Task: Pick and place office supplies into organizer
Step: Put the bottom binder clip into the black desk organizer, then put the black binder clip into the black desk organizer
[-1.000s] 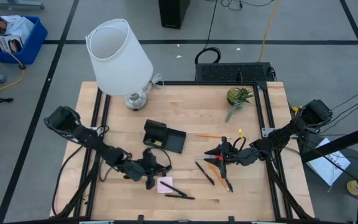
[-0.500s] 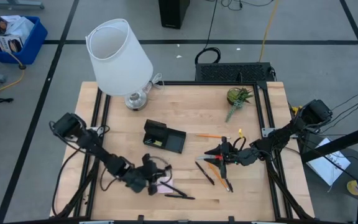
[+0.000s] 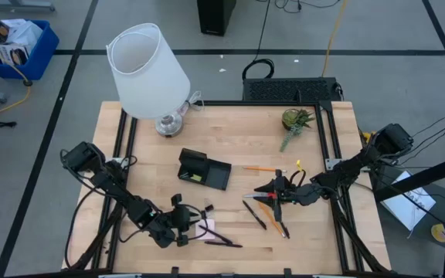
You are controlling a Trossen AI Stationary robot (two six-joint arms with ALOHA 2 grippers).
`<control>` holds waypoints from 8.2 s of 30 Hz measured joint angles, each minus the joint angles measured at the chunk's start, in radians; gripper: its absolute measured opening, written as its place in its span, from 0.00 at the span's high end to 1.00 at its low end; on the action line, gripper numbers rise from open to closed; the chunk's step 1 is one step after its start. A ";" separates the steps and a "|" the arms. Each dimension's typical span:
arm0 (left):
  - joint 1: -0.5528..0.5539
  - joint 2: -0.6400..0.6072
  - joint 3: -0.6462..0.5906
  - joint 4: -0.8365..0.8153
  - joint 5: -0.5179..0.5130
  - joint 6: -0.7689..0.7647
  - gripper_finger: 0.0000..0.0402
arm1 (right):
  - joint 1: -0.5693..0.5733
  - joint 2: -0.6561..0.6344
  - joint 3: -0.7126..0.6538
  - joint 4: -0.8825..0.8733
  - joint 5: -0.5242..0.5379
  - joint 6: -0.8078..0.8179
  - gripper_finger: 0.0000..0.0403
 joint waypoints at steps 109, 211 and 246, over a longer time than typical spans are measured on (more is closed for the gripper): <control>0.082 -0.172 -0.001 -0.373 -0.186 -0.485 0.60 | 0.000 0.000 0.000 0.000 0.000 0.000 0.65; 0.351 0.232 0.666 -0.892 0.509 -1.558 0.40 | 0.000 0.001 0.001 0.000 0.000 0.000 0.65; 0.399 0.291 0.678 -0.940 0.625 -1.546 0.40 | 0.000 0.000 0.000 0.000 0.000 0.000 0.65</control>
